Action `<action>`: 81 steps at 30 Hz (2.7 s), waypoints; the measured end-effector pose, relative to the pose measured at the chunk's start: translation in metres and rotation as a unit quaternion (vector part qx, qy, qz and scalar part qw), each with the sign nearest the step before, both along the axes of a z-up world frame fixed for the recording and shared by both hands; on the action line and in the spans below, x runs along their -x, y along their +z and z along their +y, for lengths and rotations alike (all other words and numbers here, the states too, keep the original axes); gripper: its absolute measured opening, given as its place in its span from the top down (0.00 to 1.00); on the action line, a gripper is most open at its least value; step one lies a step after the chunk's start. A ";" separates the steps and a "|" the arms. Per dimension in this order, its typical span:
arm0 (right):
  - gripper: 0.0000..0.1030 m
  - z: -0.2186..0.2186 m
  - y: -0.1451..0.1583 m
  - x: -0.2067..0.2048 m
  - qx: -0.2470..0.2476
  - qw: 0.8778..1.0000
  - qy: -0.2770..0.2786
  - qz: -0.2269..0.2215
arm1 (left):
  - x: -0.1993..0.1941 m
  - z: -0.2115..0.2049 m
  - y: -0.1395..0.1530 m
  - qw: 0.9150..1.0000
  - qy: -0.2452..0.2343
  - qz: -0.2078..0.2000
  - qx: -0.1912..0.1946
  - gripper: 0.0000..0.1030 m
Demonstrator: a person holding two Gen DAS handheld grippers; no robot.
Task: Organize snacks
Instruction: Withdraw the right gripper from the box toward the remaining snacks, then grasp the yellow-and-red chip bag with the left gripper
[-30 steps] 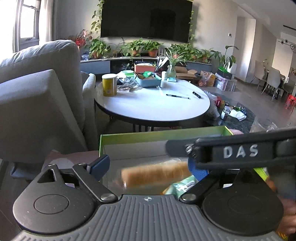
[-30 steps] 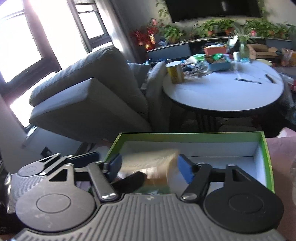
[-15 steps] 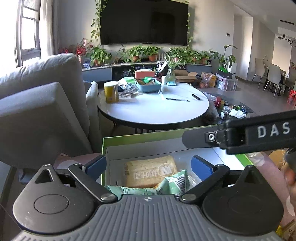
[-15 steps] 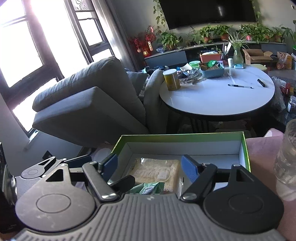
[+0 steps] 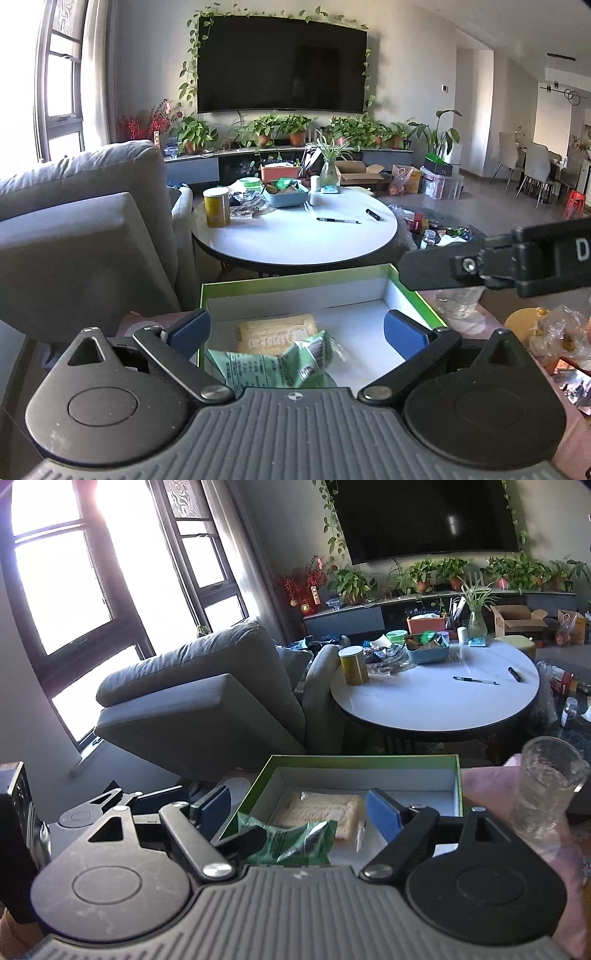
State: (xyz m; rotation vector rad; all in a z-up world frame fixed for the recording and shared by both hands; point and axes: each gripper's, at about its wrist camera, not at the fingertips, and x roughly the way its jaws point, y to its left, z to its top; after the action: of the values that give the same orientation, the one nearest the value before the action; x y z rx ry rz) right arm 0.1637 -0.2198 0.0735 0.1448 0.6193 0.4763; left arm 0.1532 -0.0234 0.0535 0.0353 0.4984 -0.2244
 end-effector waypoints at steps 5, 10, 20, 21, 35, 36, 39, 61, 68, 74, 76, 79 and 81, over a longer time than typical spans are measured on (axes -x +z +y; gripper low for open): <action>0.37 -0.006 0.000 0.024 0.007 1.000 0.001 -0.002 | 0.025 -0.001 -0.002 1.000 -0.005 0.000 0.014 0.01; 0.37 -0.016 -0.017 0.041 0.014 1.000 -0.016 0.015 | 0.044 0.002 -0.018 1.000 -0.005 0.018 0.026 0.01; 0.37 -0.027 -0.067 0.044 0.034 0.994 -0.063 0.086 | 0.061 0.002 -0.055 0.998 0.004 0.062 0.026 0.01; 0.37 -0.028 -0.071 0.043 0.040 0.993 -0.071 0.090 | 0.063 0.004 -0.057 0.998 0.007 0.064 0.025 0.01; 0.37 -0.037 -0.111 0.042 0.044 0.981 -0.076 0.171 | 0.067 0.017 -0.075 0.995 0.031 0.093 0.034 0.01; 0.37 -0.035 -0.112 0.043 0.045 0.981 -0.070 0.174 | 0.067 0.018 -0.075 0.995 0.032 0.094 0.034 0.01; 0.37 -0.028 -0.114 0.043 0.049 0.980 -0.055 0.183 | 0.069 0.021 -0.077 0.994 0.038 0.096 0.034 0.01; 0.30 -0.030 -0.093 0.043 -0.089 0.972 0.073 0.207 | 0.075 0.056 -0.076 0.988 0.085 0.109 0.073 0.01; 0.30 -0.065 -0.078 0.036 -0.108 0.979 0.009 0.175 | 0.070 0.031 -0.078 0.991 0.053 0.112 0.054 0.01; 0.44 -0.050 -0.096 0.030 0.014 0.986 -0.058 0.159 | 0.063 0.020 -0.079 0.992 0.045 0.114 0.040 0.01; 0.44 -0.042 -0.109 0.031 0.068 0.982 -0.065 0.162 | 0.059 0.018 -0.079 0.992 0.045 0.115 0.036 0.01; 0.45 -0.038 -0.125 0.035 0.086 0.980 -0.055 0.171 | 0.052 0.012 -0.079 0.992 0.040 0.117 0.032 0.01; 0.45 -0.035 -0.126 0.039 0.105 0.980 -0.053 0.161 | 0.047 0.006 -0.081 0.992 0.030 0.119 0.024 0.01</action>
State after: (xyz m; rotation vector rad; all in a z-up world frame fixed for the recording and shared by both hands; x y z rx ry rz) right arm 0.1242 -0.2551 -0.0524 0.0539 0.9708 0.2833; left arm 0.1063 -0.0175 -0.0273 -0.0532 0.7307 -0.1816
